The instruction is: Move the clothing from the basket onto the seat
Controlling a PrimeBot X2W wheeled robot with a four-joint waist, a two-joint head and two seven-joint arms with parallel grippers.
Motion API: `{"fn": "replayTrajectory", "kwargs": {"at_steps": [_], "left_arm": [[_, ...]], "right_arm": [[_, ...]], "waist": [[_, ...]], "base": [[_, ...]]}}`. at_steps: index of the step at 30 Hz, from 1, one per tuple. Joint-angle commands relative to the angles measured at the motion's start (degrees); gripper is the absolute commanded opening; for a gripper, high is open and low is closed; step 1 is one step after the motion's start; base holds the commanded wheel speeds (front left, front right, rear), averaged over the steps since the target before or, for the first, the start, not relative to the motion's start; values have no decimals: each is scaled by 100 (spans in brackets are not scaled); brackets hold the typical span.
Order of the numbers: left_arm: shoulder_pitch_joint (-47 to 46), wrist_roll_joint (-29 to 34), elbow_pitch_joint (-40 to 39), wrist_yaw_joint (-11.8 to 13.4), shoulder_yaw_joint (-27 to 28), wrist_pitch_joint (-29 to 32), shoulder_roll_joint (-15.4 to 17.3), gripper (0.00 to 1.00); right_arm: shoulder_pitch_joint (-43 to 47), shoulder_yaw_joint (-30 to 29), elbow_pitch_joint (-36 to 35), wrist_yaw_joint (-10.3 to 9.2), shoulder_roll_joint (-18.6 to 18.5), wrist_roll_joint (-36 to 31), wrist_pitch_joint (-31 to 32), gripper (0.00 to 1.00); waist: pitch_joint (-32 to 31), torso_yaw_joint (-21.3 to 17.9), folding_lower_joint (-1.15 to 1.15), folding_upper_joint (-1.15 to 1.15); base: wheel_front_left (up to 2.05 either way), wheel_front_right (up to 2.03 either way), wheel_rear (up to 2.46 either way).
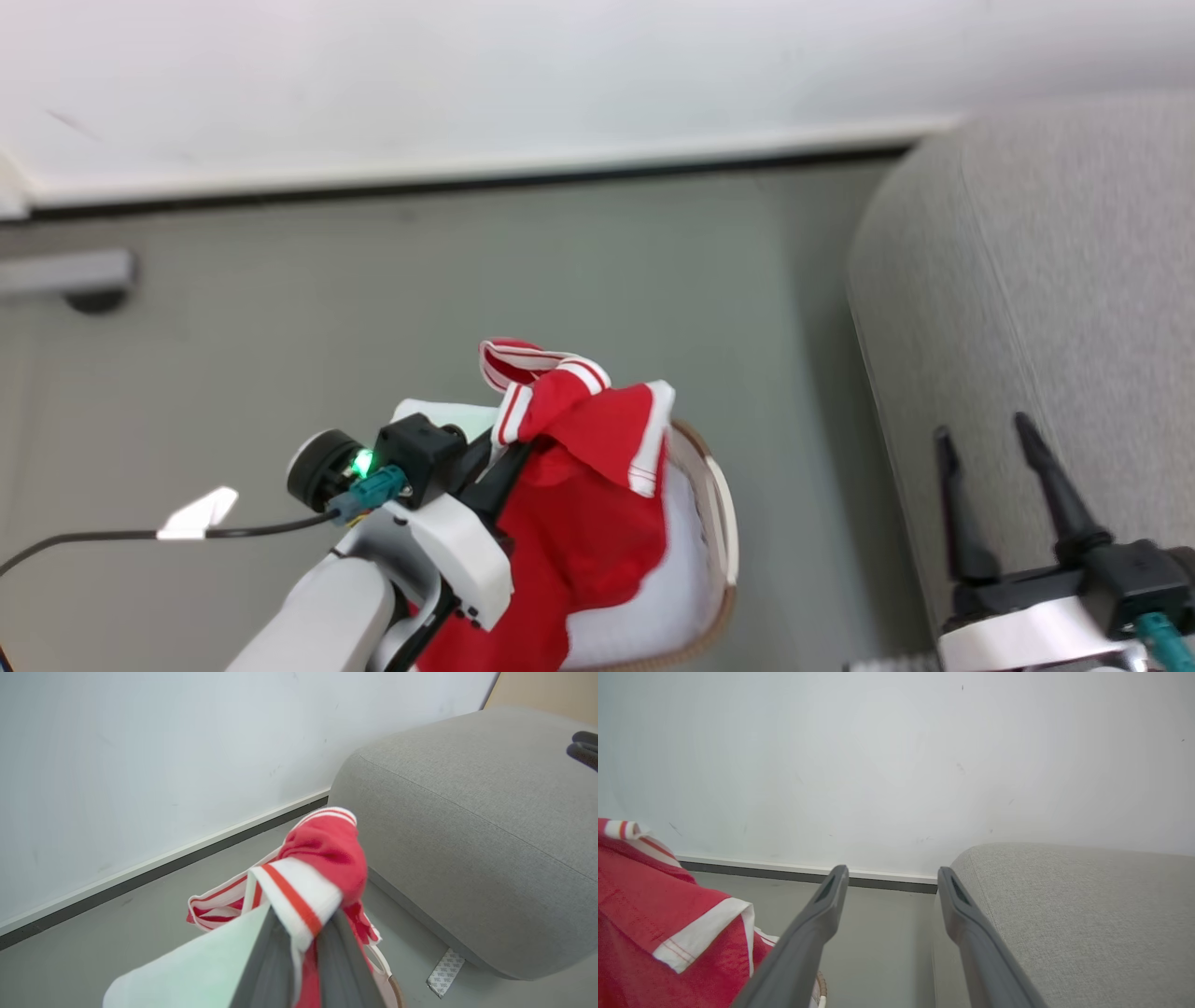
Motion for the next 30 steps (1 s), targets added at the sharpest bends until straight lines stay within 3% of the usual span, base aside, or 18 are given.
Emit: {"fn": "replayTrajectory", "kwargs": {"at_steps": [1,10,17,23,30], "left_arm": [[99,-70,-98,20,17,35,44,0],[284,-352,-1381,185,175,777,379,0],[352,-452,-1882,238,167,1131,489,0],[361,-478,-2129,206,43,1323,529,0],[398,-529,-2298,170,-143,1415,464,0]], "right_arm": [[71,49,-20,-12,-23,6,-10,100],[-70,1069,-209,-13,-71,-158,-10,100],[-659,2611,-172,-12,-1118,584,-10,100],[-1643,4015,-295,-13,-1971,1450,367,100],[-2589,5187,-93,-13,-2186,2263,703,100]], "waist": [[-486,303,1,0],[-1112,298,1,0],[-1410,260,1,0],[-1495,299,1,0],[-1516,439,1,0]], "base": [[0,0,0],[0,0,0],[0,0,0],[0,0,0],[0,0,0]]}}
